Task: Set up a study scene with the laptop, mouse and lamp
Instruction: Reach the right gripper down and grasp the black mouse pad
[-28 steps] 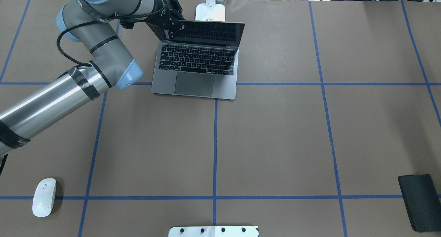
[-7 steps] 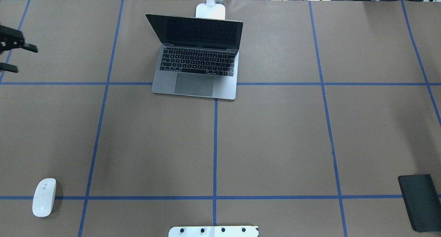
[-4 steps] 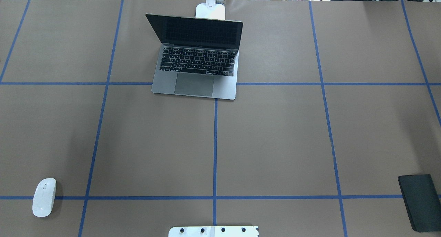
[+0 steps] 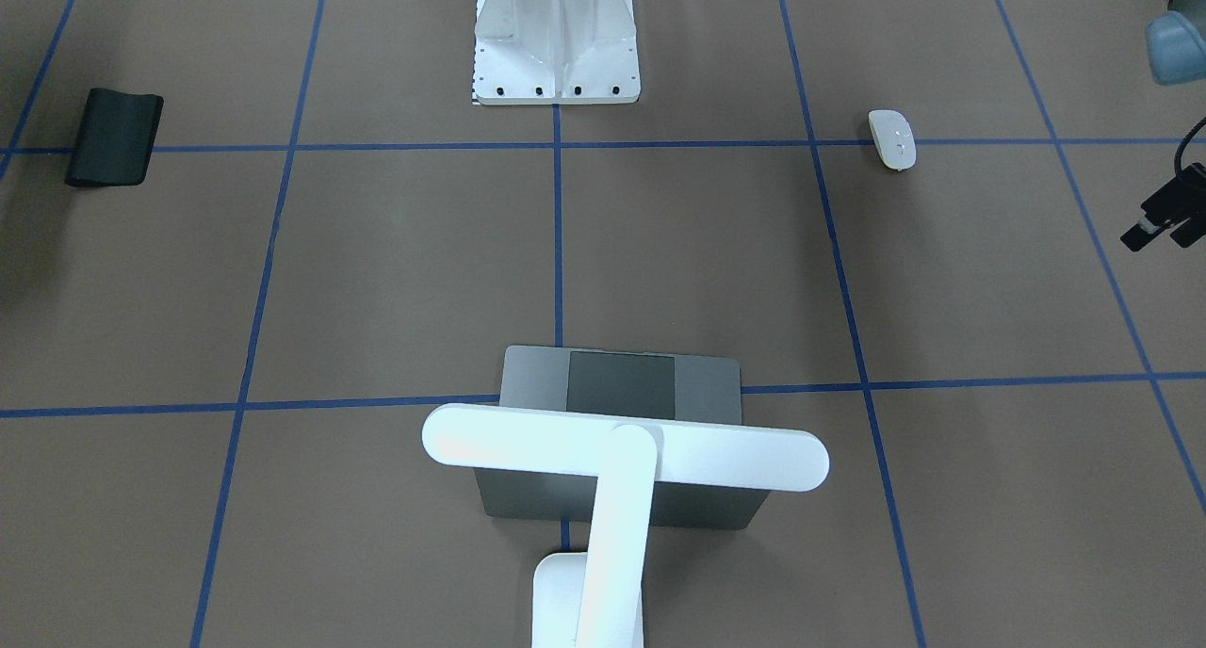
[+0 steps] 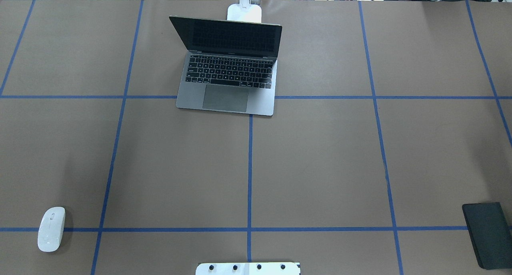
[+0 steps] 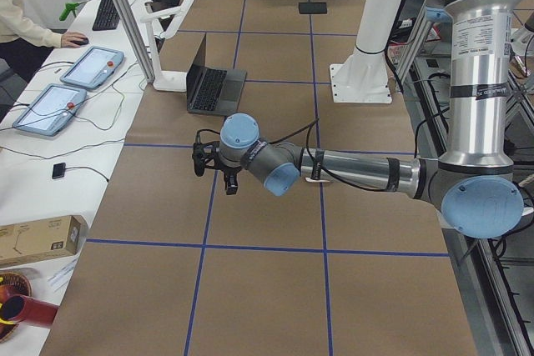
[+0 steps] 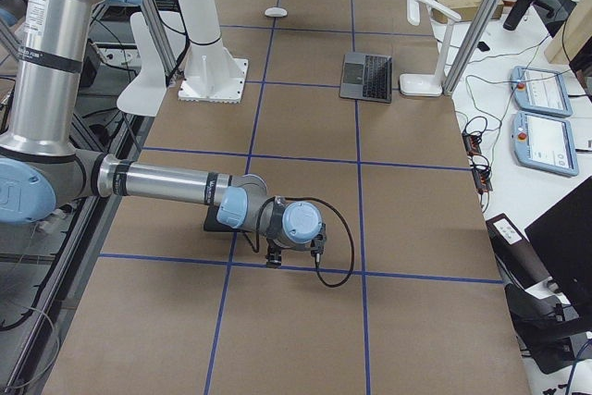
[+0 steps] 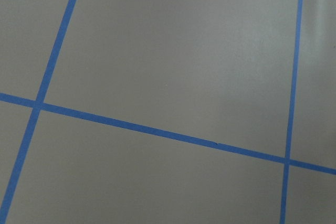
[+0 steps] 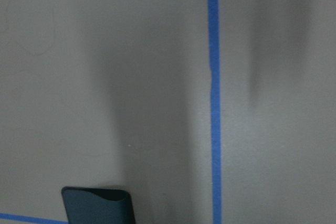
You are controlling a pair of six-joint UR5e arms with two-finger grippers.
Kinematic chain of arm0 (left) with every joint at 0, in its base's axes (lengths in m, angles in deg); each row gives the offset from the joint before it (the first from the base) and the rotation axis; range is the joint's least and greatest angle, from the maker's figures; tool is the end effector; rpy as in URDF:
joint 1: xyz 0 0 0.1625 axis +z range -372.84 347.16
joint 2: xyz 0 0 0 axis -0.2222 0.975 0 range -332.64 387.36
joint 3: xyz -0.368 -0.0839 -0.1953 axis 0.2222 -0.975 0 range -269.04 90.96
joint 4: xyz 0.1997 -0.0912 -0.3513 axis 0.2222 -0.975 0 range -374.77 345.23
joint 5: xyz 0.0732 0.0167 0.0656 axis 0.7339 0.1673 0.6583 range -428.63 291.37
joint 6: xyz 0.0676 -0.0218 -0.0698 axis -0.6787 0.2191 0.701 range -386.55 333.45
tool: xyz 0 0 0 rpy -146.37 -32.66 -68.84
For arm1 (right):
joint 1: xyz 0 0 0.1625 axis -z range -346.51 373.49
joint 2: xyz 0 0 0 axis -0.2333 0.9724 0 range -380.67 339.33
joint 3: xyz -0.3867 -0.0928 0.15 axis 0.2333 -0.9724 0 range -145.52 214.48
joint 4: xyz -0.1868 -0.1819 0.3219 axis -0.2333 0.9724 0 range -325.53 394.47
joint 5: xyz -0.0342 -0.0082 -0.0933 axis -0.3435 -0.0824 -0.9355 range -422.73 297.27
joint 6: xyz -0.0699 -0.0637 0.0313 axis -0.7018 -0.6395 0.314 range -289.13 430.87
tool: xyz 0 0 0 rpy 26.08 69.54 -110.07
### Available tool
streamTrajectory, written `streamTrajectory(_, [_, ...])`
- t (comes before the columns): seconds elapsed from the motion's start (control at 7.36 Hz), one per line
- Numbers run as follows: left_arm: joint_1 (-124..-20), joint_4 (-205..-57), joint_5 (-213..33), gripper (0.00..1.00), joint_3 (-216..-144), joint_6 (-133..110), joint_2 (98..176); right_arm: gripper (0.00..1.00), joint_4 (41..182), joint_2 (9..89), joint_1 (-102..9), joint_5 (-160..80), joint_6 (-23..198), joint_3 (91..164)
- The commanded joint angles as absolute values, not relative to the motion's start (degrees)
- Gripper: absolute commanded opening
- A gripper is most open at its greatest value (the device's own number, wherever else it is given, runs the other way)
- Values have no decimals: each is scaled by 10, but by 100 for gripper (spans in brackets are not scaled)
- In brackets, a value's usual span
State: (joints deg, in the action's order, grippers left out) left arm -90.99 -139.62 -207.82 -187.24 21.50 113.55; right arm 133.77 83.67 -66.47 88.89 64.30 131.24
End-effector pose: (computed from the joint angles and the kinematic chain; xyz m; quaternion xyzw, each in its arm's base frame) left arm 0.0421 -0.4829 0.5439 0.0688 0.4921 -0.1332 0.8575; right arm -0.0187 -0.3676 0.7003 -0.1414 -0.5026 -0.0483 0.8515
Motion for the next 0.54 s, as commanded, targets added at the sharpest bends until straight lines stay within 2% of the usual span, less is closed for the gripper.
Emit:
streamTrajectory(0.0, [-911, -1398, -2078, 96, -1874, 169, 1112, 100, 1338, 846, -595, 945, 644, 1312])
streamTrajectory(0.41, [-913, -1410, -2078, 96, -1875, 154, 1104, 100, 1338, 843, -516, 960, 645, 1311])
